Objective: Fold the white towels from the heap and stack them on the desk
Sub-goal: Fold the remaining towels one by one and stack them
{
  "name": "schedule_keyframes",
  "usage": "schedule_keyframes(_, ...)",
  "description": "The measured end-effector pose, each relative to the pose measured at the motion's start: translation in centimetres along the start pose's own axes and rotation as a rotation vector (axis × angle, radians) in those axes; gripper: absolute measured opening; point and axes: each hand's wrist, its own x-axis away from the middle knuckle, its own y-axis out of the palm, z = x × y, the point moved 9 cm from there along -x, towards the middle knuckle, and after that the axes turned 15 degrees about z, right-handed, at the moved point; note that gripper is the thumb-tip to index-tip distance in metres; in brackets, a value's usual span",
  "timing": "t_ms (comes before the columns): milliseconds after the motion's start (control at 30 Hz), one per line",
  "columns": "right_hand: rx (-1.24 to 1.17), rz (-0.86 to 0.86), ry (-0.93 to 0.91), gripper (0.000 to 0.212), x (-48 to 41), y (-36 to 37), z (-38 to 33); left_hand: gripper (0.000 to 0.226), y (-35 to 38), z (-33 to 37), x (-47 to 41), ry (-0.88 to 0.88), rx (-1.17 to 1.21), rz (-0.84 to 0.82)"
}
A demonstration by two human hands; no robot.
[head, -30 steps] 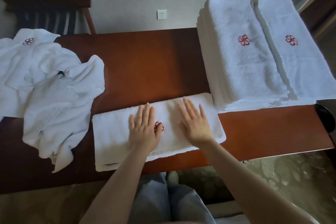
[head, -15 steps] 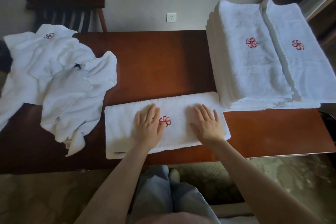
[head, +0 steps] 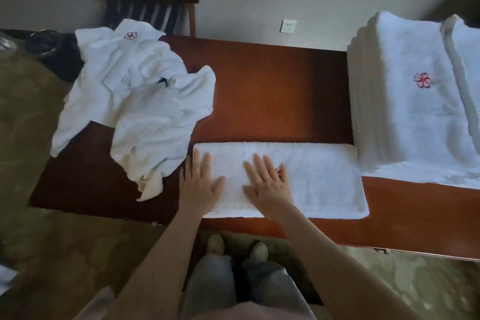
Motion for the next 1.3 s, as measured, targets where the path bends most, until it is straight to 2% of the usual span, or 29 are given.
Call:
schedule_keyframes(133,0.019,0.026,0.022,0.061,-0.1,0.6,0.1,0.086,0.6,-1.2,0.4,-0.039,0.012,-0.066)
schedule_keyframes(233,0.029,0.048,0.018,0.062,-0.1,0.5,0.2,0.081,0.3,-1.5,0.2,-0.040,0.019,-0.077)
schedule_keyframes(300,0.026,0.054,0.015,0.061,0.0,0.4,0.3,0.073,-0.7,-2.1,-0.3,-0.059,0.142,-0.036)
schedule_keyframes(367,0.026,0.055,0.014,0.060,0.0,0.0,0.2,0.068,-1.7,-3.2,-0.6,-0.152,0.370,-0.016)
schedule_keyframes(433,0.028,0.037,0.022,0.060,-0.1,-0.2,-0.1,0.071,-1.6,-4.1,-0.5,-0.266,0.506,-0.091)
schedule_keyframes(500,0.035,0.015,0.044,0.063,-0.1,-0.4,-0.3,0.077,-0.9,-4.2,-0.2,-0.318,0.510,-0.220)
schedule_keyframes(600,0.021,-0.031,0.085,0.061,-0.1,-0.6,-0.6,0.086,-0.3,-3.2,-0.1,-0.283,0.505,-0.355)
schedule_keyframes(733,-0.054,0.016,0.122,0.059,-0.2,-2.6,-0.7,0.099,-0.2,-2.8,-0.1,-0.261,0.539,-0.386)
schedule_keyframes(867,-0.143,0.186,0.310,0.047,1.5,-6.0,3.9,0.092,-0.1,-1.7,-0.2,-0.174,0.559,-0.406)
schedule_keyframes(933,-0.126,0.217,0.405,0.045,3.1,-7.1,7.5,0.084,-0.2,-1.2,-0.7,-0.142,0.533,-0.379)
schedule_keyframes(1133,-0.046,0.169,0.595,0.046,7.4,-8.1,17.6,0.067,0.2,-1.2,-1.2,-0.156,0.434,-0.360)
schedule_keyframes(1300,-0.064,0.069,0.655,0.049,8.9,-7.1,21.6,0.063,-0.3,-0.9,-1.0,-0.202,0.403,-0.294)
